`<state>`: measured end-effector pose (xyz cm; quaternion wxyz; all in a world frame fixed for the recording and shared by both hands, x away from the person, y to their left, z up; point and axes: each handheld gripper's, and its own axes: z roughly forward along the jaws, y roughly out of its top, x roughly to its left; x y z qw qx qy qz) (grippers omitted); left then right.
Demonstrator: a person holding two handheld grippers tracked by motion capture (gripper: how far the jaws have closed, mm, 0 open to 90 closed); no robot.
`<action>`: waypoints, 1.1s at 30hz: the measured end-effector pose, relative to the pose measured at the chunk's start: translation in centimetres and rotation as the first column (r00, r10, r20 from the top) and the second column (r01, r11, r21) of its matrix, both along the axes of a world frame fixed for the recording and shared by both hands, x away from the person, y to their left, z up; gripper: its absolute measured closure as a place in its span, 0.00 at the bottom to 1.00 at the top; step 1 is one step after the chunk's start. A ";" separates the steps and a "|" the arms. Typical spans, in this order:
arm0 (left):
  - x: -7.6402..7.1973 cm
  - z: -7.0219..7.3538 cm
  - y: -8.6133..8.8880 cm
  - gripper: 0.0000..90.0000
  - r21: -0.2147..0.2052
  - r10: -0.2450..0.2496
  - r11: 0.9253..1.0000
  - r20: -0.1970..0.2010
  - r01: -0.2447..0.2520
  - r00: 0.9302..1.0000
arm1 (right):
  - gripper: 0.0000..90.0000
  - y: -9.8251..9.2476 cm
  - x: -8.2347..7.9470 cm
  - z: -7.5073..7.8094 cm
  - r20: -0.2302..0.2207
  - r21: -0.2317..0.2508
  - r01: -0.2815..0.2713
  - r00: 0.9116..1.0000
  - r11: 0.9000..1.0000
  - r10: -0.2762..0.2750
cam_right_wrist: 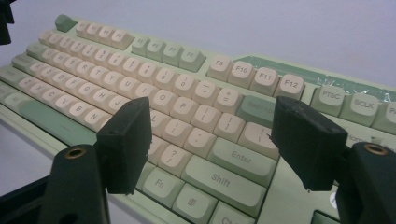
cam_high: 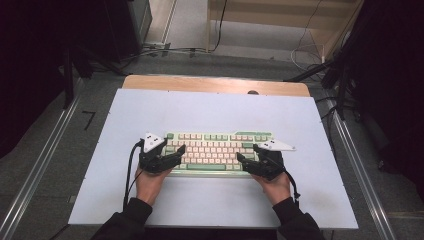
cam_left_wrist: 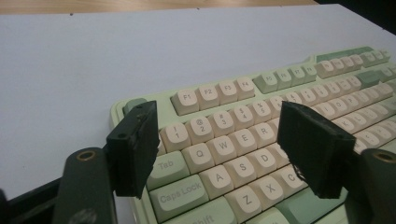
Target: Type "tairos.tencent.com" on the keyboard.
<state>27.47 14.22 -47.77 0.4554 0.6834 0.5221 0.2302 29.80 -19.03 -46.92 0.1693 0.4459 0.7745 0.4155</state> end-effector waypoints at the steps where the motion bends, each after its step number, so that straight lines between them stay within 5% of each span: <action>1: 0.1 0.1 -0.2 0.35 0.000 -0.004 1.000 -0.003 0.004 1.000 | 0.30 0.1 0.1 0.0 -0.002 -0.002 -0.001 1.000 1.000 0.001; 8: 0.5 0.1 -0.7 0.40 -0.008 -0.024 1.000 -0.008 0.024 1.000 | 0.34 0.7 0.3 -0.1 -0.011 0.012 -0.016 1.000 1.000 0.016; 19: 1.1 -0.1 -1.6 0.66 -0.011 -0.102 0.995 -0.014 0.102 0.995 | 0.60 1.5 0.4 -0.2 -0.004 0.010 -0.053 0.999 0.999 0.053; 25: 1.4 0.0 -2.1 0.83 -0.004 -0.130 0.992 -0.009 0.130 0.992 | 0.82 1.7 0.5 -0.3 -0.013 0.025 -0.069 0.998 0.997 0.069; 33: 1.9 -0.2 -2.9 0.99 -0.003 -0.152 0.988 -0.039 0.152 0.988 | 0.97 2.0 0.5 -0.3 -0.015 0.025 -0.078 0.997 0.997 0.079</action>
